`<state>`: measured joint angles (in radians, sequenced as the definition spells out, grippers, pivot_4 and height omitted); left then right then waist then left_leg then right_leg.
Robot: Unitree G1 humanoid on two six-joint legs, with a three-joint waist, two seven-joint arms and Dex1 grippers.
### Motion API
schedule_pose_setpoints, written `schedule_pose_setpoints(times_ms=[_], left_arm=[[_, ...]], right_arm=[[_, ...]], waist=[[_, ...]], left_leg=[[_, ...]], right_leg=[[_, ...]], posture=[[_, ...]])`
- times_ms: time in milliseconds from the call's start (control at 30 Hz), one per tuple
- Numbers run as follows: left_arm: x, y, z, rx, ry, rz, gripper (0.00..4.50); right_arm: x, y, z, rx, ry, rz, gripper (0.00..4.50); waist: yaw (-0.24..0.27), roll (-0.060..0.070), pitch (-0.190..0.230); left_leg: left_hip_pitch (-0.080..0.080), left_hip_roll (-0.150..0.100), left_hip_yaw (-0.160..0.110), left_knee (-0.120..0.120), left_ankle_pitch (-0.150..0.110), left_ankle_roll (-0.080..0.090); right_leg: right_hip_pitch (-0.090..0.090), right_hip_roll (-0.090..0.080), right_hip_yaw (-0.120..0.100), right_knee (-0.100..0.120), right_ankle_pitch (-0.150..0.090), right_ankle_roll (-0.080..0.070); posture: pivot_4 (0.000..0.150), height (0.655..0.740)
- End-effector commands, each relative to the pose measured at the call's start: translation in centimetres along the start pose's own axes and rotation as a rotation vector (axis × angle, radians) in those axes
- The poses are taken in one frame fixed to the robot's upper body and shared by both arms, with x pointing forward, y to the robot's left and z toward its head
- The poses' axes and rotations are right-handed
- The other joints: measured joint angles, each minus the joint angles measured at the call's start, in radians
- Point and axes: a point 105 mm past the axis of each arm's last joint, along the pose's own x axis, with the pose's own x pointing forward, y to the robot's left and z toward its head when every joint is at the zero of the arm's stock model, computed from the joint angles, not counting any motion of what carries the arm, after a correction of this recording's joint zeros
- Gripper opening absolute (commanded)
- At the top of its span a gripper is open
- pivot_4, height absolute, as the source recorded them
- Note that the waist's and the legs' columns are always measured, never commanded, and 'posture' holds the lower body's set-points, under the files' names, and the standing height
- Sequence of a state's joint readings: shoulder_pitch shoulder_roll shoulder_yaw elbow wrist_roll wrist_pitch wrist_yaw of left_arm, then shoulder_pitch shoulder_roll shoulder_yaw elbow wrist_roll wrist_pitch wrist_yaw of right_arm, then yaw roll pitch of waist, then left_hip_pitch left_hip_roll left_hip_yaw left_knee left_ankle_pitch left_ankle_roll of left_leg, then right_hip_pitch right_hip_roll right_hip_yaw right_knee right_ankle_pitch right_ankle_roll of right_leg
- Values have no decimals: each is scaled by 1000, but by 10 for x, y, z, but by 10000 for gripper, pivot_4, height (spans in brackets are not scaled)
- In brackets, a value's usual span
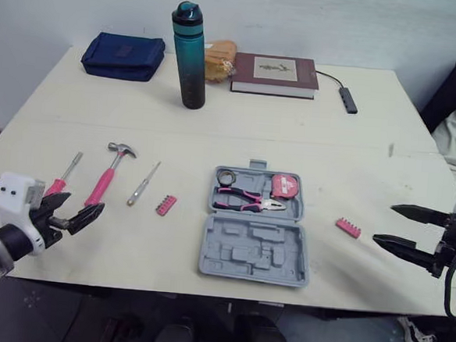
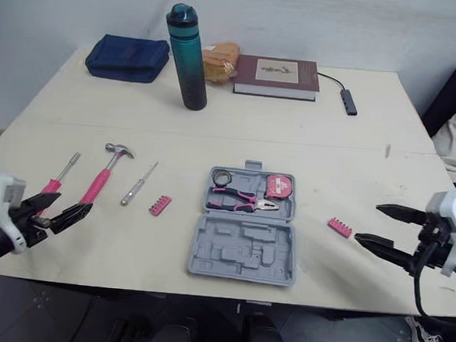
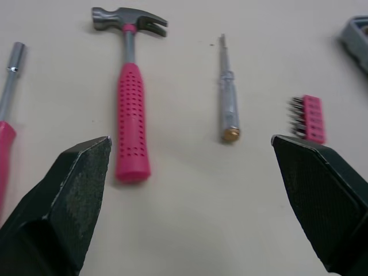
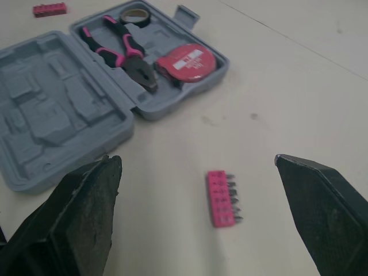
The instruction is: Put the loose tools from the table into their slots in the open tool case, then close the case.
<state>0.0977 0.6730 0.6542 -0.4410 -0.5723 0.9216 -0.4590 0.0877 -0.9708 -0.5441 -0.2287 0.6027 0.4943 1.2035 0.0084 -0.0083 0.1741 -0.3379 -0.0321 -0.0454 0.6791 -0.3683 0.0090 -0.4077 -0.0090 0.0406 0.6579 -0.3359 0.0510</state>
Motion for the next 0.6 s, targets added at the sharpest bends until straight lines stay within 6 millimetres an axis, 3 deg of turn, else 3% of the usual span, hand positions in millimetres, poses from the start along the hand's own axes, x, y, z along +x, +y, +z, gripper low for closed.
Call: schedule_pose_setpoints(times_ms=[33,200,333,500,600], left_arm=[[6,-9,8,35,-14,31,45000],[12,-11,9,35,4,54,45000],[13,3,8,-1,22,134,45000],[28,-24,14,24,32,-19,45000],[42,-29,12,52,61,-60,45000]], right_arm=[[18,19,30,-64,-81,79,44452],[38,42,49,-96,-124,180,44452],[51,56,70,-95,-197,253,44452],[71,74,85,-133,-232,375,44452],[84,84,92,-173,-246,434,44452]], waist=[[-2,0,0],[2,-1,0],[3,-1,1],[6,-1,1],[10,-2,1]], left_leg=[[-1,0,0,1,1,-1],[-1,0,0,1,1,-3],[-2,0,0,1,1,-3],[-2,0,-1,1,2,-4],[-3,0,-1,2,2,-4]], right_leg=[[-1,0,0,1,0,0],[-1,0,0,1,0,0],[-2,0,0,1,0,0],[-2,0,-1,0,0,0],[-2,0,-1,0,0,0]], posture=[[1500,7400],[1500,7400],[1500,7400],[1500,7400],[1500,7400]])
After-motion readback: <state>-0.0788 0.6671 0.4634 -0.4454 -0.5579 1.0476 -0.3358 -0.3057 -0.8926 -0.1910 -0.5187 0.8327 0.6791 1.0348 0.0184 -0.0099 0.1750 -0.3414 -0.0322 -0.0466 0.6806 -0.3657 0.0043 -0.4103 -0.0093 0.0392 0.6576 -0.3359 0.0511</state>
